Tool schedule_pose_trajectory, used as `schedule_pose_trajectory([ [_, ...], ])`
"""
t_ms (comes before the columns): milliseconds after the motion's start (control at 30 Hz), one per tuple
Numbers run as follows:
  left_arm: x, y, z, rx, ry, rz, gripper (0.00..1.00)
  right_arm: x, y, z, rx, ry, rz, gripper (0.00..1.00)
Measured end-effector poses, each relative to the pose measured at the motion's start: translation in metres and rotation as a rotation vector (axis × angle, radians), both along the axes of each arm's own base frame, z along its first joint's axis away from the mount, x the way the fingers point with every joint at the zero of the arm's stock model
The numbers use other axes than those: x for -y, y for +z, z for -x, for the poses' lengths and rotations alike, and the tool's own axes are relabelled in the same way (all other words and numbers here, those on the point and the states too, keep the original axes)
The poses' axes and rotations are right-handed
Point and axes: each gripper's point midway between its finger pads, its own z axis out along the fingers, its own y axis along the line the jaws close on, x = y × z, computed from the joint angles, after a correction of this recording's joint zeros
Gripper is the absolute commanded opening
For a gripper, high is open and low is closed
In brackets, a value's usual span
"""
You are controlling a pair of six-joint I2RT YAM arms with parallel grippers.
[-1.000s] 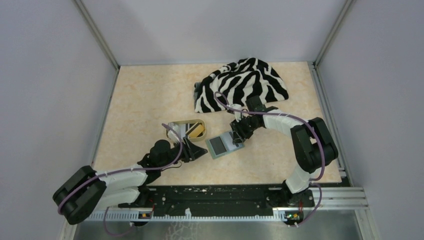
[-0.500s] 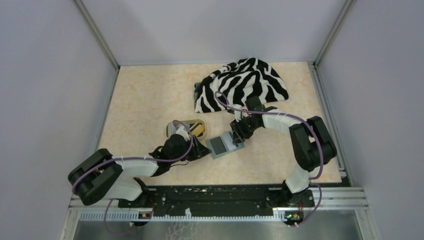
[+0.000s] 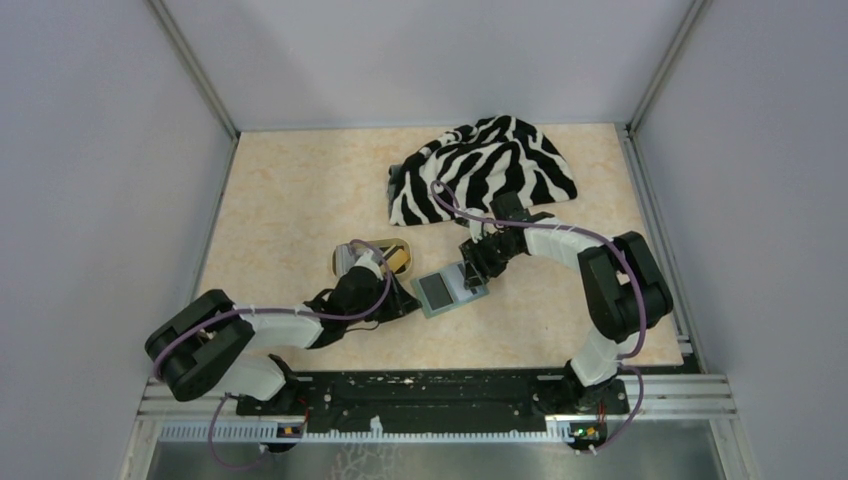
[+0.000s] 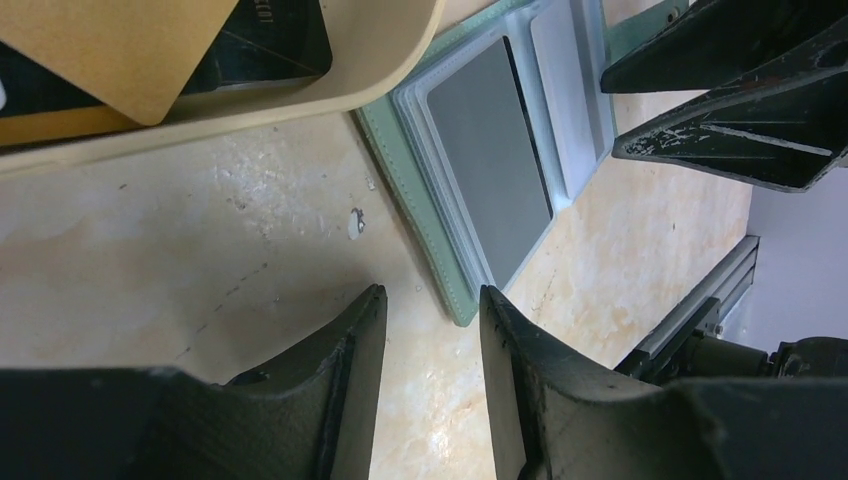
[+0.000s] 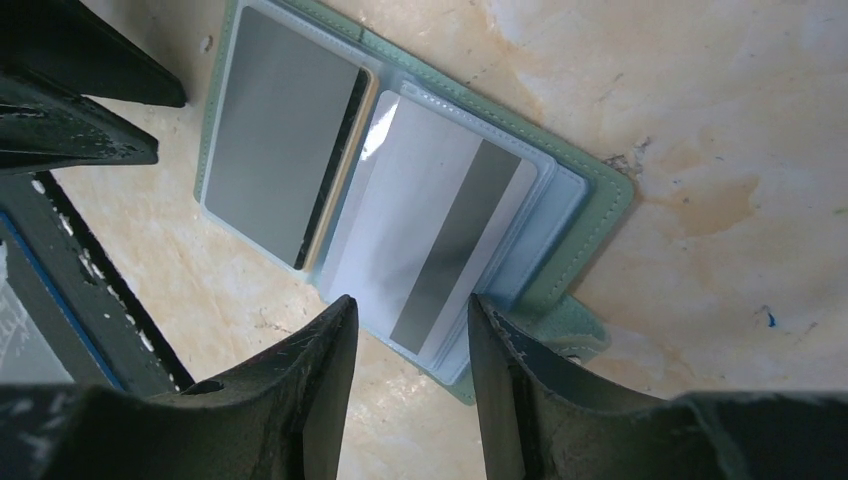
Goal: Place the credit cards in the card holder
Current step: Turn over the card slot in the card holder.
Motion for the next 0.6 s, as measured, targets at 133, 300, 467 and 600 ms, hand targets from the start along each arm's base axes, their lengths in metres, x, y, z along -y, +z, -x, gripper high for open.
schedule_pose_trajectory([
  [133, 0.004, 0.0, -0.003, -0.001, -0.002, -0.002, 0.45, -0.006, 0.001, 0.006, -0.044, 0.004, -0.037, 0.44],
  [300, 0.007, -0.001, -0.004, -0.001, -0.006, -0.002, 0.45, -0.012, 0.003, 0.014, -0.098, 0.006, -0.076, 0.44],
  [467, 0.007, -0.001, -0.004, -0.001, -0.006, -0.002, 0.45, -0.016, 0.01, 0.017, -0.137, -0.002, -0.128, 0.43],
  [600, 0.007, -0.001, -0.004, -0.001, -0.006, -0.003, 0.44, -0.018, 0.016, 0.015, -0.163, -0.021, -0.171, 0.43],
])
